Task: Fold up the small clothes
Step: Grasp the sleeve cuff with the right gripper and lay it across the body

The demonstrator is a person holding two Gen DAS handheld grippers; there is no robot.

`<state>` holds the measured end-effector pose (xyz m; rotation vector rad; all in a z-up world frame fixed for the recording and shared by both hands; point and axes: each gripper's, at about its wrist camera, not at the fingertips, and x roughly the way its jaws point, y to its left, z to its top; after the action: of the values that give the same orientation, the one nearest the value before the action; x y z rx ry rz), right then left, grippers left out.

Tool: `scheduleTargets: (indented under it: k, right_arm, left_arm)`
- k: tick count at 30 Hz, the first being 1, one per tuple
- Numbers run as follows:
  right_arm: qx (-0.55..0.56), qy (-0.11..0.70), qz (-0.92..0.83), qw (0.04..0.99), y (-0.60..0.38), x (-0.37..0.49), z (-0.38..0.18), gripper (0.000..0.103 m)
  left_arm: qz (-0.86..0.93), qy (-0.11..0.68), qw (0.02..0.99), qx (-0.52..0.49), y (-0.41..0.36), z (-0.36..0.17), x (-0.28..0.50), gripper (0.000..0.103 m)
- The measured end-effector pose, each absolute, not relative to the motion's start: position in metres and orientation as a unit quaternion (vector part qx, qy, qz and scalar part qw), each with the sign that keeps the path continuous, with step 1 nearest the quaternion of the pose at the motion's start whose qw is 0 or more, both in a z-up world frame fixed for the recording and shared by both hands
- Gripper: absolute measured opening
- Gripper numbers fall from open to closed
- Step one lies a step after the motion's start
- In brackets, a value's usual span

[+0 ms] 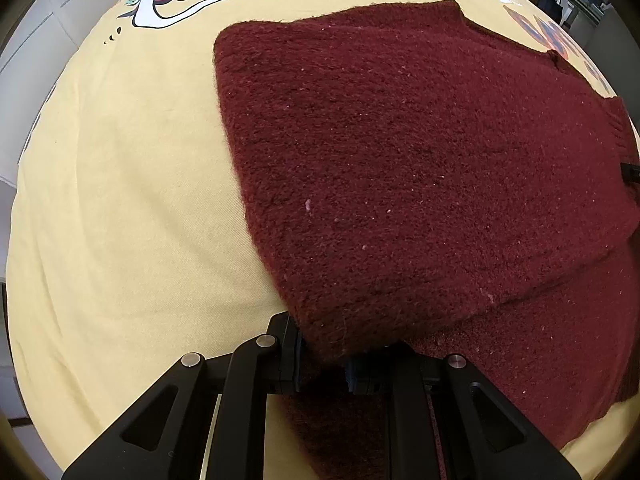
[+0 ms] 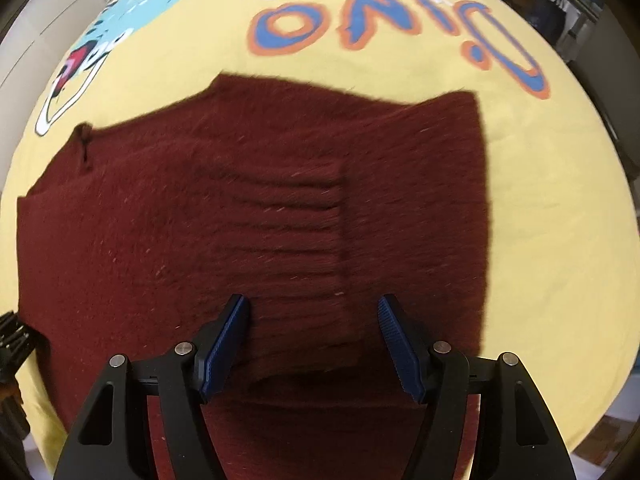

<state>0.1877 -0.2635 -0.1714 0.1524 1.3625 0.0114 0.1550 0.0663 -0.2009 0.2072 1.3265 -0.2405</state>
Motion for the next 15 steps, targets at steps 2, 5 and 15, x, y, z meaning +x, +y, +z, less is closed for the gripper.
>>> scheduleTargets:
  k: [2,5,15]
  right_arm:
    - [0.073,0.629,0.015,0.774,-0.259,0.185,-0.169,0.046]
    - [0.075,0.619,0.041,0.78,-0.256,0.181,-0.16,0.021]
    - [0.015,0.577,0.004,0.817,-0.271,0.169,-0.14,0.017]
  left_arm:
    - [-0.111,0.613,0.776,0.096,0.065,-0.202,0.155,0.013]
    - [-0.11,0.614,0.776,0.095,0.064,-0.202,0.155,0.013]
    - [-0.1,0.603,0.781,0.127,0.05,-0.198,0.146,0.013]
